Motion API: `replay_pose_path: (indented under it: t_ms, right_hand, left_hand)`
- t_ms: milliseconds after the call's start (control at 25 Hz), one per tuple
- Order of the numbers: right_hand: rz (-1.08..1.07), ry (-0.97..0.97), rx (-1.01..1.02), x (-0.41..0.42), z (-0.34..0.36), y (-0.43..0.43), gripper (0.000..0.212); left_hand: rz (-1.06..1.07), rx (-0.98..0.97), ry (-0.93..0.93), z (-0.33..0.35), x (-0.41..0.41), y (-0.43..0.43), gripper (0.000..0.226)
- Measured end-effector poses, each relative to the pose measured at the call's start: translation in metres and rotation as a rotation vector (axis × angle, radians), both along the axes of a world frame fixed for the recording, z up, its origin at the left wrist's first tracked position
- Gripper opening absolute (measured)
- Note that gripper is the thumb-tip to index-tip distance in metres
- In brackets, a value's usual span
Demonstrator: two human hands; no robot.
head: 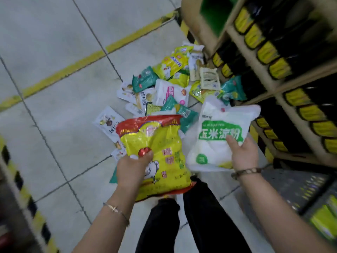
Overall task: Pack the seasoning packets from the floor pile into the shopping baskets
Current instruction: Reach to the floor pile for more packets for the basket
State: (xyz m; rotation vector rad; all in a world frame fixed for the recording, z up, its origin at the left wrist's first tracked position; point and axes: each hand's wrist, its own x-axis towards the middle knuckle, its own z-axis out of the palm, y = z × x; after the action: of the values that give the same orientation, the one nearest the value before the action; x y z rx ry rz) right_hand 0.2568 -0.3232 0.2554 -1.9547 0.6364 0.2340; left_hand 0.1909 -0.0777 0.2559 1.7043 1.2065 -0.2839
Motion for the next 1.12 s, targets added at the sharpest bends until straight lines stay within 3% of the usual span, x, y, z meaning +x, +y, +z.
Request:
replay_pose_path:
  t_ms: [160, 360, 480, 680, 800, 960, 1120]
  right_hand:
    - [-0.084, -0.177, 0.025, -0.024, 0.164, -0.017, 0.010]
    - [-0.140, -0.227, 0.024, -0.085, 0.271, -0.058, 0.008]
    - [-0.253, -0.255, 0.016, -0.125, 0.310, -0.087, 0.008]
    - [-0.473, -0.307, -0.021, -0.177, 0.351, -0.149, 0.005]
    - [-0.603, -0.337, -0.008, -0.208, 0.363, -0.190, 0.008]
    - [-0.728, -0.325, -0.048, -0.265, 0.359, -0.266, 0.031]
    - [-0.811, -0.287, -0.067, -0.323, 0.355, -0.354, 0.012]
  left_hand:
    - [-0.137, -0.054, -0.197, 0.150, 0.009, -0.001, 0.061]
    - [-0.221, -0.122, -0.266, 0.268, -0.016, -0.028, 0.056]
    - [-0.325, -0.129, -0.235, 0.302, -0.026, -0.059, 0.043]
    - [-0.492, -0.193, -0.309, 0.340, -0.026, -0.133, 0.059]
    - [-0.632, -0.195, -0.325, 0.347, -0.026, -0.189, 0.045]
    - [-0.786, -0.220, -0.289, 0.340, -0.046, -0.286, 0.046]
    - [-0.870, -0.260, -0.241, 0.323, -0.088, -0.392, 0.040]
